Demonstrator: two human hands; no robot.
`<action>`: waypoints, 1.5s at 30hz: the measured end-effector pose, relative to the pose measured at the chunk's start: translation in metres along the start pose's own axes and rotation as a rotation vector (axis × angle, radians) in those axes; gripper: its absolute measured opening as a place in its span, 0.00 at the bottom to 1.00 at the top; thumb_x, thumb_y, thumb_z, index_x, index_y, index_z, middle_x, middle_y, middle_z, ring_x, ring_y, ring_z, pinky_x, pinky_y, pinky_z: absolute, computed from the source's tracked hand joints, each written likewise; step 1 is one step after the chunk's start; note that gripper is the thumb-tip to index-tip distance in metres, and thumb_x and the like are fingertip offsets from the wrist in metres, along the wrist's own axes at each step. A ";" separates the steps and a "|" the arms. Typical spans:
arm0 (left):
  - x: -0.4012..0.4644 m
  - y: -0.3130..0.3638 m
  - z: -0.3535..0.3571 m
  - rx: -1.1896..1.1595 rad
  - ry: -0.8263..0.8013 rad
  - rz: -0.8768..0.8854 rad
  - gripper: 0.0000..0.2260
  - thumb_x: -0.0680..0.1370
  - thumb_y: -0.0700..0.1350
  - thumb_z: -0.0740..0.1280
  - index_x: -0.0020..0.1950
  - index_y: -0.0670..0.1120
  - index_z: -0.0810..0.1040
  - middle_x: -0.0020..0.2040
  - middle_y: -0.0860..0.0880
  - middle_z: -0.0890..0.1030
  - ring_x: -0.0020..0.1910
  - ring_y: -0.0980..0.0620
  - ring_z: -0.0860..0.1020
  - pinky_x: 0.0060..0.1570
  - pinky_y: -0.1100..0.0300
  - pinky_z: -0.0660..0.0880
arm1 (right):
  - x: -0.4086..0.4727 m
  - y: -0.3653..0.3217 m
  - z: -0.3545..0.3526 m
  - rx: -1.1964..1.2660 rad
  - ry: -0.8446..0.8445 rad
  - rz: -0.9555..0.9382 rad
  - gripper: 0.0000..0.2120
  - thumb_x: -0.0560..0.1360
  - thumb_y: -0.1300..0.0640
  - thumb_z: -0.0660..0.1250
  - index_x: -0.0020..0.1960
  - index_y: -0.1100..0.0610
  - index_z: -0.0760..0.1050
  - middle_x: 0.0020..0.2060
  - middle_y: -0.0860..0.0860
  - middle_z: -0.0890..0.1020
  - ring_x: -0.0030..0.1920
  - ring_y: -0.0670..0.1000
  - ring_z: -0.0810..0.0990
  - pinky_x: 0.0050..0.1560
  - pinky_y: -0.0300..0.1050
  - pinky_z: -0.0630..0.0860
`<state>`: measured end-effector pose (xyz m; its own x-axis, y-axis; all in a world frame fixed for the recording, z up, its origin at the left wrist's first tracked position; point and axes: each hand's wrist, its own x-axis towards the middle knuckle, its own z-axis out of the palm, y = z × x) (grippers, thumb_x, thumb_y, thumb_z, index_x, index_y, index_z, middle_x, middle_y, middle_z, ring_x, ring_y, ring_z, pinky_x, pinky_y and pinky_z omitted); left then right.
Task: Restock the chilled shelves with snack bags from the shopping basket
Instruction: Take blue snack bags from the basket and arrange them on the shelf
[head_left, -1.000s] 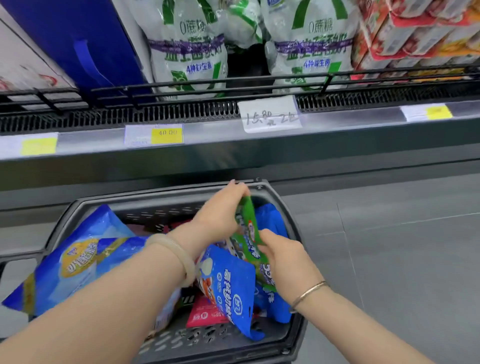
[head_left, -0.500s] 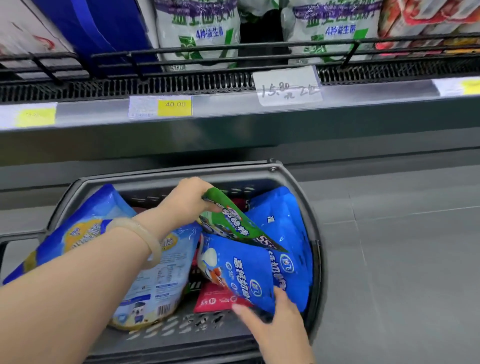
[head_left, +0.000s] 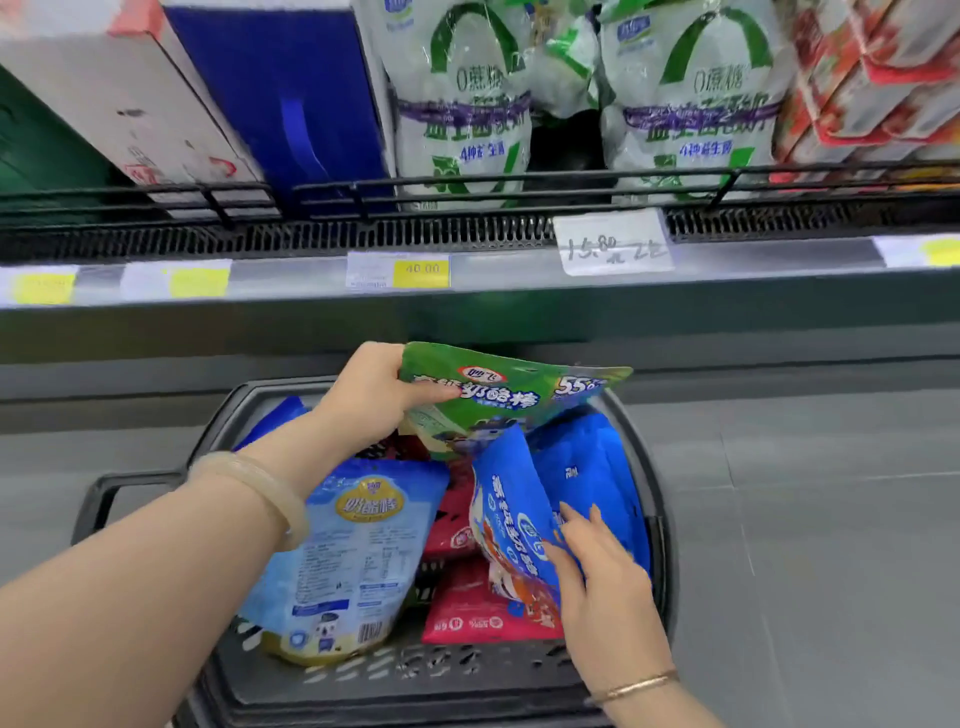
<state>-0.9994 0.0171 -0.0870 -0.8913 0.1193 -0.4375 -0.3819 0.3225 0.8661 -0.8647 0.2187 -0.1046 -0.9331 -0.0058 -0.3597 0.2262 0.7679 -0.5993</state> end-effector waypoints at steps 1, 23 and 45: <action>-0.003 0.009 -0.007 -0.043 0.023 0.002 0.07 0.71 0.33 0.70 0.48 0.40 0.82 0.37 0.52 0.84 0.33 0.62 0.81 0.35 0.69 0.78 | 0.004 -0.008 -0.012 -0.066 0.050 -0.093 0.03 0.73 0.64 0.68 0.46 0.62 0.79 0.53 0.54 0.84 0.61 0.53 0.78 0.63 0.62 0.70; -0.066 0.277 -0.209 -0.629 0.400 0.527 0.10 0.66 0.43 0.68 0.45 0.50 0.85 0.46 0.49 0.86 0.46 0.51 0.84 0.44 0.57 0.81 | 0.122 -0.288 -0.259 -0.184 -0.164 -0.900 0.04 0.69 0.47 0.70 0.44 0.43 0.78 0.66 0.28 0.45 0.70 0.39 0.58 0.61 0.17 0.48; -0.024 0.321 -0.265 -0.239 0.384 0.499 0.17 0.69 0.28 0.68 0.40 0.51 0.85 0.39 0.56 0.86 0.40 0.61 0.83 0.38 0.63 0.79 | 0.209 -0.444 -0.319 0.127 0.133 -1.180 0.03 0.65 0.60 0.74 0.37 0.54 0.84 0.24 0.34 0.78 0.32 0.35 0.77 0.32 0.25 0.69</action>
<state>-1.1658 -0.1316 0.2651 -0.9819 -0.1562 0.1074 0.0936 0.0934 0.9912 -1.2498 0.0815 0.3144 -0.6035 -0.5934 0.5326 -0.7712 0.2645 -0.5791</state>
